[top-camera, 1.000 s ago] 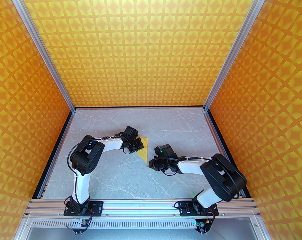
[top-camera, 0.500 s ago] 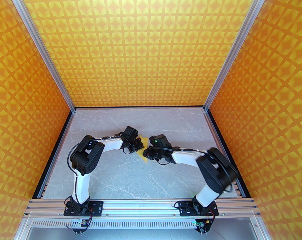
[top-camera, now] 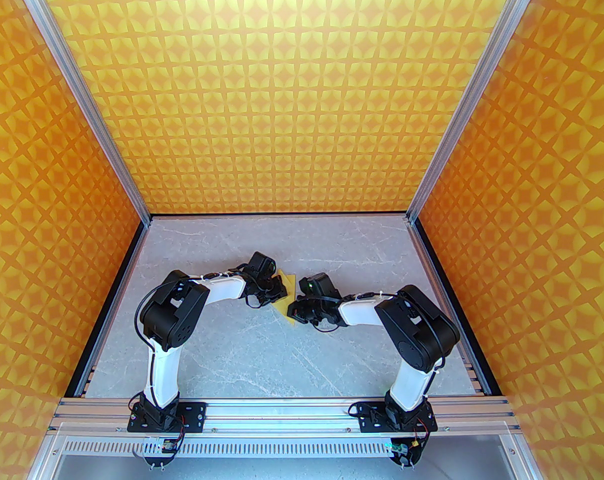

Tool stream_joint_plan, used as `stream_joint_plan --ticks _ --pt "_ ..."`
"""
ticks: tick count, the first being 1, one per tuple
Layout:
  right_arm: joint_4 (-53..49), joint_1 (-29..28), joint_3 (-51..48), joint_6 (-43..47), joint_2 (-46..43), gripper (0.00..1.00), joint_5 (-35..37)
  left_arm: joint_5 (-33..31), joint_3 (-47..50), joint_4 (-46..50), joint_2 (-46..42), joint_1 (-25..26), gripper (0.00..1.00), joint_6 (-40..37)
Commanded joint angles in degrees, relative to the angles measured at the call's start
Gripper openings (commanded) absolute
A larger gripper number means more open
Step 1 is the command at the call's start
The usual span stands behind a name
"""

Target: Fold a paper plane with a square sheet of paper (fold left side to right side)

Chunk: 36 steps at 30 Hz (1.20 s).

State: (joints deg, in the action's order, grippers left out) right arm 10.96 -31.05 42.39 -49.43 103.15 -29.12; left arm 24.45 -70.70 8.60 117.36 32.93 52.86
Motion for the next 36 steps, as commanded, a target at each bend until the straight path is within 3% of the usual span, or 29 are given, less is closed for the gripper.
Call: stream_joint_plan --ticks 1,8,18,36 --pt "-4.11 0.33 -3.41 0.80 2.47 0.00 3.34 0.17 0.42 0.46 -2.37 0.03 0.04 -1.02" --pt "-3.23 0.34 -3.90 0.42 3.18 0.00 2.67 3.06 5.23 -7.03 -5.82 1.54 0.05 1.66" --pt "-3.28 0.37 -3.17 -0.51 3.13 0.00 1.75 2.90 10.16 -11.05 -3.37 3.73 0.04 2.76" --pt "-4.83 0.37 -6.80 -2.60 4.70 0.00 0.92 -3.08 3.99 -3.69 -0.27 0.00 0.04 -5.02"
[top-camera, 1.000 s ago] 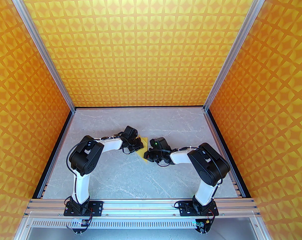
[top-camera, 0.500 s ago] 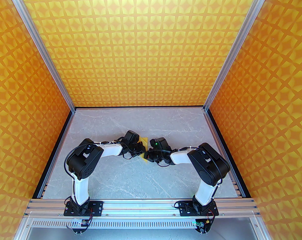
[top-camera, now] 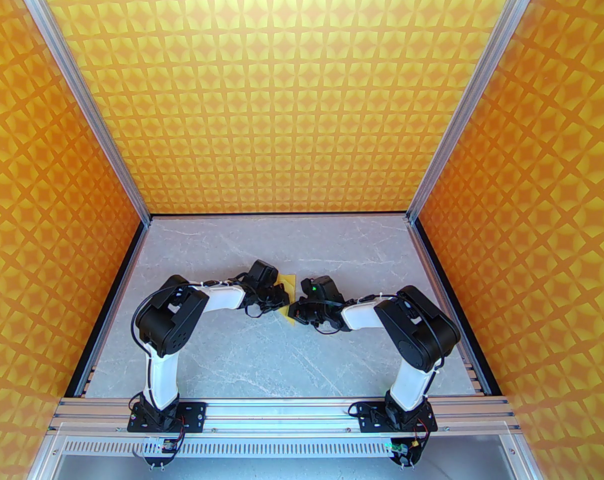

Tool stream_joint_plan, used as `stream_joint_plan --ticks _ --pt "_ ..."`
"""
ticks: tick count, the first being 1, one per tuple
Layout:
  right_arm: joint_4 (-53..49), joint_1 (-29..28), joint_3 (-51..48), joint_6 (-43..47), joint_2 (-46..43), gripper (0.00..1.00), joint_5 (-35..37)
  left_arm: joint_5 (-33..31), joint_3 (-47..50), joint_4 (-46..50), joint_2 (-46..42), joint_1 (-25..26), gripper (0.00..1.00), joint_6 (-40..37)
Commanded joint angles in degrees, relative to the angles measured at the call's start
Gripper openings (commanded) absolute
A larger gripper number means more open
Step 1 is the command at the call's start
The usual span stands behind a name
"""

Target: Fold a paper plane with a square sheet of paper (fold left side to right side)

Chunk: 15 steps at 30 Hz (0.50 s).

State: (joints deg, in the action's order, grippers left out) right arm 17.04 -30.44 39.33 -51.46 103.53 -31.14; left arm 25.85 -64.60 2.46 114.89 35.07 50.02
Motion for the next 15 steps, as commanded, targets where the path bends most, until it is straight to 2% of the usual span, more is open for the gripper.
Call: stream_joint_plan --ticks 1,15 --pt "-10.95 -0.25 -3.69 -0.48 4.38 0.00 3.04 -4.58 -2.43 2.59 2.27 -2.35 0.04 -2.28" --pt "-11.16 -0.24 -4.18 0.05 5.19 0.00 2.48 -4.75 -8.19 6.38 5.68 -5.25 0.05 -5.06"
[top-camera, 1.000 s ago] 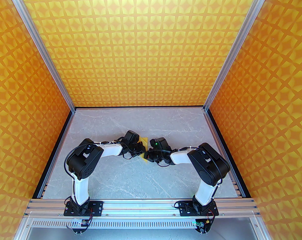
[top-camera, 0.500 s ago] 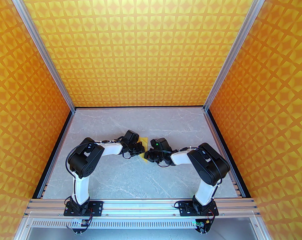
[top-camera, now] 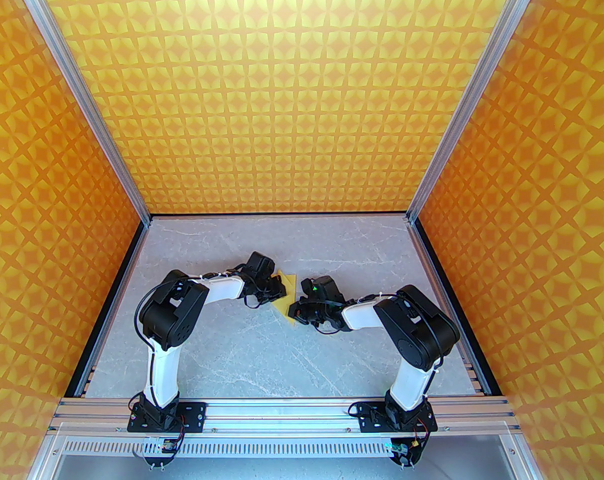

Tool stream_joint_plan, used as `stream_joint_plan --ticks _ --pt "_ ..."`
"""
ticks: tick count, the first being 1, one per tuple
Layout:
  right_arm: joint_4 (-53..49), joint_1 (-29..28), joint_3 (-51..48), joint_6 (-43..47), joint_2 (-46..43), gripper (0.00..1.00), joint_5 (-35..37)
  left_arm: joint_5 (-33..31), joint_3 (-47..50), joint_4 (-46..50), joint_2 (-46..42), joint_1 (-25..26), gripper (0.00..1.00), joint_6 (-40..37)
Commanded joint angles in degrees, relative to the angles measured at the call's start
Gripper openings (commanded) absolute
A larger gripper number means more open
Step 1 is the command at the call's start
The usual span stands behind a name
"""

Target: Fold a paper plane with a square sheet of paper (fold left side to right side)

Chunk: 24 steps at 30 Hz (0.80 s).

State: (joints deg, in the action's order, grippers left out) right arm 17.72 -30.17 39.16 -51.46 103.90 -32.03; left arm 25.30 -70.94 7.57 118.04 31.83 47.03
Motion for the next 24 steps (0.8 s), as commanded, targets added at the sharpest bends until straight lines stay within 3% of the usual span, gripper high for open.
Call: stream_joint_plan --ticks 1,24 --pt "-11.93 -0.50 -4.06 0.05 4.85 0.00 3.38 -4.21 -2.03 1.36 2.76 -2.24 0.05 -2.15" --pt "-12.57 -0.59 -4.59 1.11 5.22 0.00 2.77 -5.08 -12.57 5.83 8.85 -7.03 0.05 -4.44"
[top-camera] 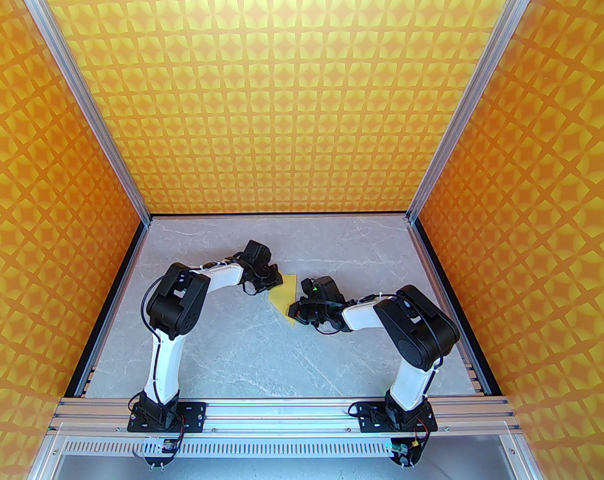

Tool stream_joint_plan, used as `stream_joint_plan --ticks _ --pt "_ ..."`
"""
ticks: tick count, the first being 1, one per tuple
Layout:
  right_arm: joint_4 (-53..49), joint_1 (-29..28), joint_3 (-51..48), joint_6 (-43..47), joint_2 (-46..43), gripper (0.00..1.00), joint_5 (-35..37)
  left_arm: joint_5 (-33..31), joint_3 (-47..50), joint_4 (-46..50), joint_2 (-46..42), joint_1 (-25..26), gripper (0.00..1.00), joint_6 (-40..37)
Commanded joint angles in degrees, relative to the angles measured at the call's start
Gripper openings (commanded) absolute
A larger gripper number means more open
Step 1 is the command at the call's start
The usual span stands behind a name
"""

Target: Fold a paper plane with a square sheet of paper (fold left side to right side)

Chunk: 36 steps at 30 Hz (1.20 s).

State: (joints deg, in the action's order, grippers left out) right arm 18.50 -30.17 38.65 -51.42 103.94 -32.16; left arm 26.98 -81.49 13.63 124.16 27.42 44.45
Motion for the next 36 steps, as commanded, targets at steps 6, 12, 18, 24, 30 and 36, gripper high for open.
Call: stream_joint_plan --ticks 6,12,18,24,30,36 --pt "-13.66 -0.59 -4.01 1.32 5.05 0.00 2.68 -6.99 -4.92 0.87 4.89 -4.19 0.05 -3.47" --pt "-13.93 -0.59 -4.03 1.52 4.96 0.00 2.61 -7.03 -8.27 1.07 7.00 -6.29 0.05 -4.39" --pt "-14.26 -0.59 -3.72 1.41 4.64 0.00 2.59 -6.96 -12.17 2.52 9.29 -8.20 0.05 -5.31" --pt "-17.05 -0.59 -1.31 2.76 2.94 0.00 3.33 -6.57 -16.50 5.12 10.17 -9.61 0.05 -6.48" --pt "-25.97 -0.59 6.29 7.06 -3.47 0.01 6.35 -5.05 -15.71 6.10 3.59 -9.84 0.17 -7.19" --pt "-38.92 -0.59 17.77 14.31 -7.68 0.02 15.67 -4.77 -8.32 5.58 -6.08 -9.84 0.39 -6.48"
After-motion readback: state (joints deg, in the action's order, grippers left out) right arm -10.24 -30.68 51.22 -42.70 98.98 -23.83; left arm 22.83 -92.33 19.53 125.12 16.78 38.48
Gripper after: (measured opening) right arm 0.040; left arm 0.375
